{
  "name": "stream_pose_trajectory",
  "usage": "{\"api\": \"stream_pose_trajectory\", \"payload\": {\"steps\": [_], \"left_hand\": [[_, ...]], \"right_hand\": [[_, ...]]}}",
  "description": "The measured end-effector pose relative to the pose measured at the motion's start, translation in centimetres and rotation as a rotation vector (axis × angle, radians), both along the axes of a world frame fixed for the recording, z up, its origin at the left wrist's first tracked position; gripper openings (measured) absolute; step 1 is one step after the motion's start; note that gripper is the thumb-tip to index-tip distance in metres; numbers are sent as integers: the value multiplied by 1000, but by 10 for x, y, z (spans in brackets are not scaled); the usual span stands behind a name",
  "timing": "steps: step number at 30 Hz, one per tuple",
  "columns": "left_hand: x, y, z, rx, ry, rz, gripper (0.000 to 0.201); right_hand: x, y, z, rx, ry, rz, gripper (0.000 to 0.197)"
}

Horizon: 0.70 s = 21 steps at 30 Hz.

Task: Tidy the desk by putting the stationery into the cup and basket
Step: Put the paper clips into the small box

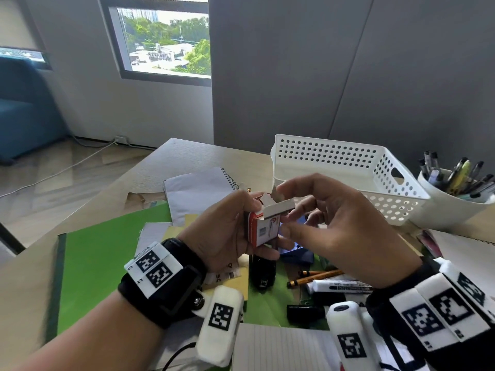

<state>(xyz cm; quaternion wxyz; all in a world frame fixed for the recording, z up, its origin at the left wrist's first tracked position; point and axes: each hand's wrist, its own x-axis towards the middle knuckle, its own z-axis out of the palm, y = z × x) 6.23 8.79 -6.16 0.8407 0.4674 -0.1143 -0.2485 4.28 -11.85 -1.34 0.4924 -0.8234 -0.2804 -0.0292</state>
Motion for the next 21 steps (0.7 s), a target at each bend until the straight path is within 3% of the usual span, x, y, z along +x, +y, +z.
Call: {"api": "stream_pose_trajectory", "payload": {"steps": [3,7,11,21], "left_hand": [[-3,-2,2,31,-6,-32,49],[-4,-3,3,26,-16,-81,58],[-4,-2,3,4,-15,-108,46],[-5,-4,4,191,-74,-53,48]], "right_hand": [[-1,1,0,61,-42,-41,44],[-3,3,1,-22,-96,2,30],[-2,3,1,-30,-79,5,25],[3,-5,5,-197,-167,-22,24]]}}
